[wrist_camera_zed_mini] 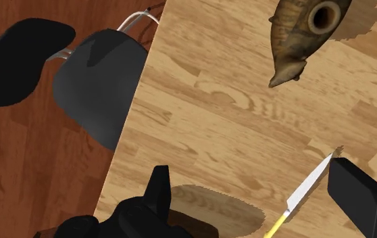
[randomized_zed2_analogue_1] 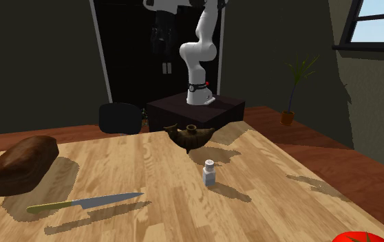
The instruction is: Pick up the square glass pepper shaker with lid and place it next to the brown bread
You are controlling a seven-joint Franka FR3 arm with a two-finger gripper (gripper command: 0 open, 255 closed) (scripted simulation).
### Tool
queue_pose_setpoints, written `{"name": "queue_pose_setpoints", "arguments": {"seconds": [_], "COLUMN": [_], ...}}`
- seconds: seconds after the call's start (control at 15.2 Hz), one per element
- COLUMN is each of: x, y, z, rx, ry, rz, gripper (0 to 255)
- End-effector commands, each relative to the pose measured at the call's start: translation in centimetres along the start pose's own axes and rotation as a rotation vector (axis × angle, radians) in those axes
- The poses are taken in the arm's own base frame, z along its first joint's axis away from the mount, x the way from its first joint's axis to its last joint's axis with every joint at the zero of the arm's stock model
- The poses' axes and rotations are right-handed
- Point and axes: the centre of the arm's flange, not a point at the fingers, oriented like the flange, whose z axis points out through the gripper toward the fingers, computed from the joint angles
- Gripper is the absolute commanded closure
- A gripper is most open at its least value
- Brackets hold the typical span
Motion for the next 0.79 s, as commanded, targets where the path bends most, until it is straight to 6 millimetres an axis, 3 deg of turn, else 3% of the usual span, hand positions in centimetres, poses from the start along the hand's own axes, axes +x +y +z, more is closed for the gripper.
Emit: {"name": "queue_pose_setpoints", "arguments": {"seconds": [0.0,0.73], "x": [-0.1,0.2], "y": [-2.0,-13.2], "z": [1.8,10.8], "rx": [0.003,0.014], "ry": [0.002,0.008], "rz": [0.006,0.029], "gripper": [0,0]}}
